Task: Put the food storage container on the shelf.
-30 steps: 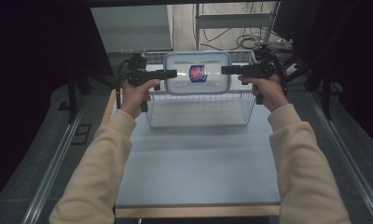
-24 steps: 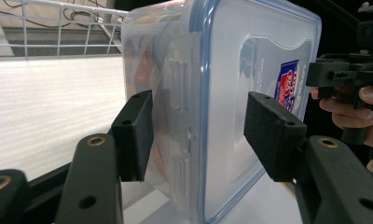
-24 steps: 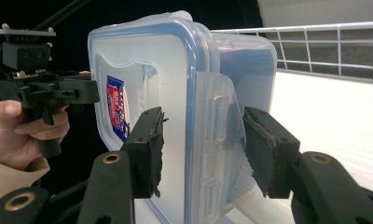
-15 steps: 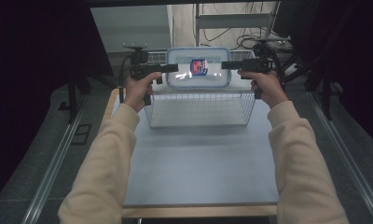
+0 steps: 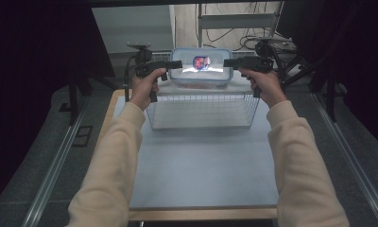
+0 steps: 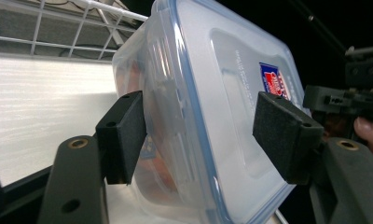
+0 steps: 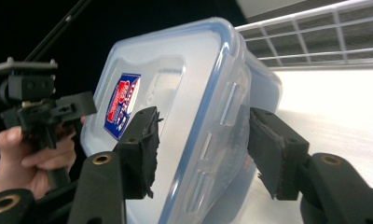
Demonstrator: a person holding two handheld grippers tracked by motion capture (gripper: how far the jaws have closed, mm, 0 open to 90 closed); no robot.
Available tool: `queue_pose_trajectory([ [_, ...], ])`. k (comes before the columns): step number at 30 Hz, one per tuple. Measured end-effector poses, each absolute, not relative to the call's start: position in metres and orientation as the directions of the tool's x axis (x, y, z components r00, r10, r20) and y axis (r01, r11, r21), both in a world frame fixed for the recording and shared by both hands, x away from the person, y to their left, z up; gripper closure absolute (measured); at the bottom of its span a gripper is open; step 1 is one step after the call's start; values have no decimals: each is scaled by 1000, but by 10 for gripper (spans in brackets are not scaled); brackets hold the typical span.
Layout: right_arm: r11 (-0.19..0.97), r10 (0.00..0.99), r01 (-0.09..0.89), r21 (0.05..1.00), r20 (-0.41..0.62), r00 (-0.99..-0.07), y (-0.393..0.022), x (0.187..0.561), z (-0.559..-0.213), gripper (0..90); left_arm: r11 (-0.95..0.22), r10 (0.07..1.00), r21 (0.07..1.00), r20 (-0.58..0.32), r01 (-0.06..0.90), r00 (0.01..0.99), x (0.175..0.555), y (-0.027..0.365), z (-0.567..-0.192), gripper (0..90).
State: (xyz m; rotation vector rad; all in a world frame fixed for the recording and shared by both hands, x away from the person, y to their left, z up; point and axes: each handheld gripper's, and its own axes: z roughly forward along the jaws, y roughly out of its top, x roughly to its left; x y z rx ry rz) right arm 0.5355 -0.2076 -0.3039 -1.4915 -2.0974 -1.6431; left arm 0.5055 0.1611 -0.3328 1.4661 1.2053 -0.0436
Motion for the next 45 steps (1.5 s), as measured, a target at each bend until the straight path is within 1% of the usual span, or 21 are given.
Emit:
queue_pose_trajectory([
  [3, -88, 672, 722, 687, 576, -465, -204, 535, -306, 420, 231, 617, 689, -650, 687, 444, 510, 161, -338, 304],
  [6, -92, 689, 717, 691, 564, -456, -202, 535, -307, 423, 248, 606, 683, -663, 687, 439, 513, 162, -343, 302],
  [9, -124, 695, 716, 687, 575, -432, -201, 535, -309, 414, 247, 604, 685, -662, 685, 443, 513, 161, -343, 295],
  [14, -135, 712, 692, 710, 555, -430, -199, 532, -309, 389, 229, 608, 693, -650, 684, 456, 512, 160, -343, 251],
  [18, -128, 717, 648, 750, 522, -462, -202, 525, -304, 376, 231, 621, 723, -625, 651, 473, 506, 162, -335, 202],
  [20, -108, 713, 633, 767, 503, -488, -204, 520, -300, 366, 223, 632, 747, -600, 626, 491, 501, 164, -330, 202],
  [24, -49, 716, 585, 809, 437, -544, -209, 506, -291, 336, 170, 667, 785, -536, 595, 517, 488, 166, -324, 196],
  [29, -17, 706, 565, 825, 410, -577, -211, 497, -290, 334, 152, 685, 815, -495, 559, 535, 468, 171, -319, 189],
  [31, -4, 701, 557, 830, 400, -590, -212, 494, -290, 332, 139, 678, 819, -489, 557, 549, 461, 173, -318, 194],
  [33, 3, 690, 552, 834, 398, -604, -214, 490, -292, 323, 112, 667, 817, -484, 566, 566, 454, 174, -317, 198],
  [36, 28, 684, 538, 843, 376, -625, -218, 483, -296, 312, 74, 678, 833, -445, 548, 585, 440, 172, -316, 195],
  [42, 90, 684, 508, 857, 317, -656, -225, 463, -310, 310, 51, 686, 848, -414, 528, 599, 413, 171, -325, 193],
  [45, 86, 667, 492, 867, 317, -675, -230, 450, -317, 309, 47, 686, 857, -401, 513, 607, 399, 171, -332, 192],
])
